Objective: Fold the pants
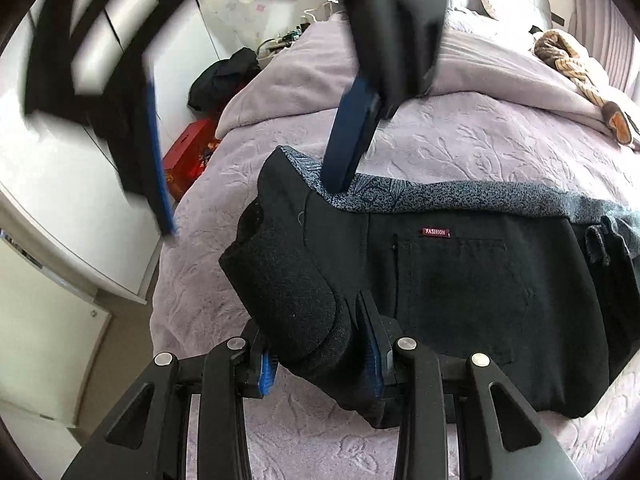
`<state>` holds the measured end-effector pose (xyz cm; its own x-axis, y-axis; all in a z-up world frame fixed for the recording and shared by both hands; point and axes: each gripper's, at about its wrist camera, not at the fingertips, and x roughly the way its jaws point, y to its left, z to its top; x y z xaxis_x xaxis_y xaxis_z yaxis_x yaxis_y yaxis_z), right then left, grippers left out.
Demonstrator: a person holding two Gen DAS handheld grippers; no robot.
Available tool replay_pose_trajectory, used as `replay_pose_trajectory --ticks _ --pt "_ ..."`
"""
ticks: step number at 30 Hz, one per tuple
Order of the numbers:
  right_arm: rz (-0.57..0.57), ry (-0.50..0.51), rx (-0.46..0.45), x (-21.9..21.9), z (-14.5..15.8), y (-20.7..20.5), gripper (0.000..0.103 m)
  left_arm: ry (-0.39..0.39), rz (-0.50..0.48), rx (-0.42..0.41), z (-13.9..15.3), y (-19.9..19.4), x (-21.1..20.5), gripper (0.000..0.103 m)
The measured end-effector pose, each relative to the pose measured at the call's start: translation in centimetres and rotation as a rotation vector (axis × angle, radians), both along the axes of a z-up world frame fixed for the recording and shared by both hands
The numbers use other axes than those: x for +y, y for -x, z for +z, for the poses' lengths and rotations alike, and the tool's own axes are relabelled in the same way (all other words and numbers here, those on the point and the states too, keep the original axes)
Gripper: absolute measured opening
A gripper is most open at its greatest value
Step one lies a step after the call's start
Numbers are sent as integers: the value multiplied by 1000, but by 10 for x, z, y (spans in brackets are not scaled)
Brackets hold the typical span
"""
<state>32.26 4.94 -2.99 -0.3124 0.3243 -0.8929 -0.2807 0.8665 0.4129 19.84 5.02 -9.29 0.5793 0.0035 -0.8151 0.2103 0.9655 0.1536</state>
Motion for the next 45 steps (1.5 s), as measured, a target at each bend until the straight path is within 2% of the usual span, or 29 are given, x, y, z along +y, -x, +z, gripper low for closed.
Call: replay_pose_trajectory --ticks 4,5,6,7,11,16,19,23,29,34,35,38,41,45 --pt "88 123 71 21 -39 -1 77 -15 -7 -22 2 5 -2 36" --pt "100 144 91 23 -46 0 66 -11 -17 -19 3 6 -3 36" --pt "114 155 99 23 -51 3 27 -13 -22 -13 6 7 -6 36" --pt "116 141 103 21 -53 5 22 -17 -23 -18 9 8 -8 36" --pt "87 53 15 1 -26 16 19 -8 -56 -57 36 16 -21 36" --pt "-64 -147 -28 -67 21 31 19 -16 -153 -135 84 34 -61 37" --pt "-184 -271 -64 -123 47 51 19 -26 -223 -173 109 49 -93 37" --pt "-319 -386 -125 -191 74 84 19 -48 -333 -216 136 73 -143 37" --pt "-514 -506 -224 -319 100 154 20 -105 -544 -246 152 125 -241 37" --pt "-690 -589 -273 -414 81 217 20 -162 -713 -252 135 169 -314 39" --pt "-722 -600 -275 -427 74 222 20 -150 -748 -230 129 177 -329 45" --pt "-807 -614 -263 -467 45 258 20 -167 -790 -164 102 190 -365 45" --pt "-870 -603 -236 -500 2 277 19 -200 -812 -117 72 198 -389 45" --pt "-919 -583 -164 -513 -52 285 20 -209 -808 29 44 197 -401 45"
